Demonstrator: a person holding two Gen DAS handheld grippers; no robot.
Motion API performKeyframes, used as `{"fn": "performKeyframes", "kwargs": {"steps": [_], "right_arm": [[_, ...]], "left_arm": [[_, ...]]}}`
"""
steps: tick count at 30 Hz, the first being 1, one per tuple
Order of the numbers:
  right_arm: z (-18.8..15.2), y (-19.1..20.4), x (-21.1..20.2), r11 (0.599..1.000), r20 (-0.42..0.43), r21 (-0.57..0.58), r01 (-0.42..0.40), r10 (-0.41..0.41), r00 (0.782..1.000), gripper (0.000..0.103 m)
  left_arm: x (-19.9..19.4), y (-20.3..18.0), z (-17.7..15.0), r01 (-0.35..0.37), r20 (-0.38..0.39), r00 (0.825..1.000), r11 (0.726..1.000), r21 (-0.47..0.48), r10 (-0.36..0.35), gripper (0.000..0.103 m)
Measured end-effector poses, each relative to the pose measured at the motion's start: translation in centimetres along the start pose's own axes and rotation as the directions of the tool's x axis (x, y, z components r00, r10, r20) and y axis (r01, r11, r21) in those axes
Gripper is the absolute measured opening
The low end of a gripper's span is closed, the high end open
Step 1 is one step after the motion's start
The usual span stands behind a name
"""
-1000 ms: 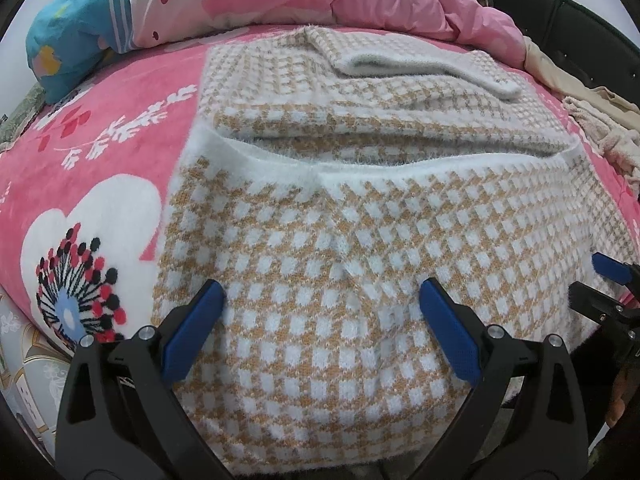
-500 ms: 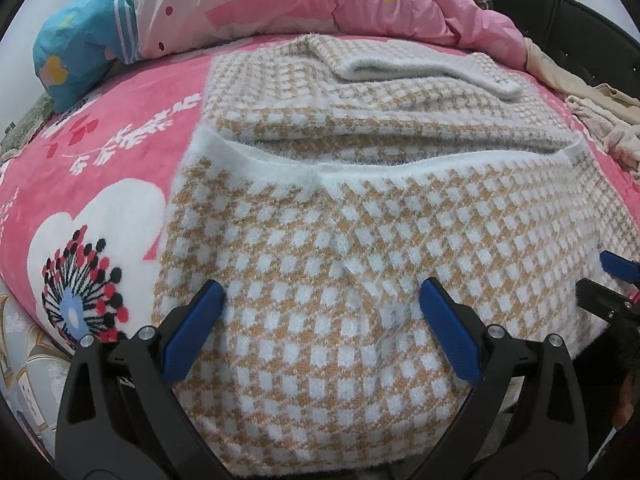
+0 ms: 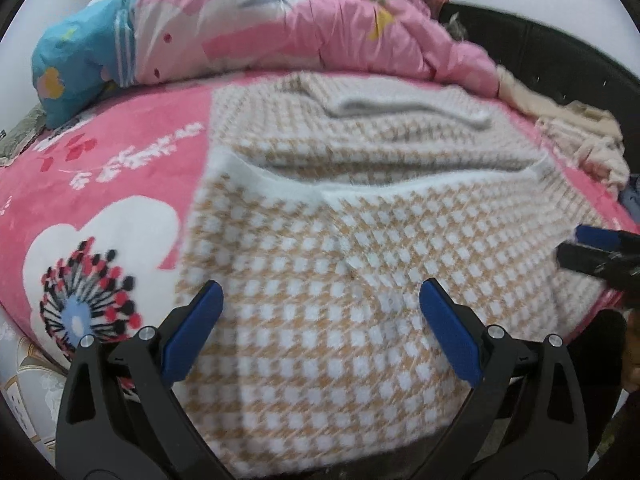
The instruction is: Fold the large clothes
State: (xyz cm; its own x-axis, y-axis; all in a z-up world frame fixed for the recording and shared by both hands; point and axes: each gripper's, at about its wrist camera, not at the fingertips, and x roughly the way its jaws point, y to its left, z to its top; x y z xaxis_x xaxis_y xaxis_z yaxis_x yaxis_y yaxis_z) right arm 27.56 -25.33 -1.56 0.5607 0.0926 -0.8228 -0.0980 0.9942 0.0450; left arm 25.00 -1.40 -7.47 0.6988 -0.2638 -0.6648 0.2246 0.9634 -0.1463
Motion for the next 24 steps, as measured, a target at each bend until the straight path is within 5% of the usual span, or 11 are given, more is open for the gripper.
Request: {"fn": "performKeyframes", "kwargs": {"steps": [8,12,18,24], "right_arm": [[-0.4,-0.1,2.1,0.999,-0.014,-0.021,-0.044,0.044,0.999,0.097],[-0.8,-0.4,1.8,0.998,0.002,-0.029,-0.064,0.064,0.998,0.097],[-1.2,-0.4,1.9,0.996,0.008,-0.039,-0.081,0.082,0.997,0.097],[-2.1,-1.1,1.1,0.995,0.02,-0.044,-0.091,0.092,0.996,0.097]], "left_arm": [[-3.2,5.0,0.3,0.003,0.123,0.992,0.994,-0.108,0.01,0.095],[-2.7,6.5,0.9,-0.008,0.126,0.992,0.993,-0.121,0.023,0.095],[-1.4,7.4,2.5,0.098,0.129,0.989,0.982,-0.162,-0.078,0.095],[1.1,6.7,4.2,0.108,0.072,0.993,0.984,-0.141,-0.099,0.066]]}}
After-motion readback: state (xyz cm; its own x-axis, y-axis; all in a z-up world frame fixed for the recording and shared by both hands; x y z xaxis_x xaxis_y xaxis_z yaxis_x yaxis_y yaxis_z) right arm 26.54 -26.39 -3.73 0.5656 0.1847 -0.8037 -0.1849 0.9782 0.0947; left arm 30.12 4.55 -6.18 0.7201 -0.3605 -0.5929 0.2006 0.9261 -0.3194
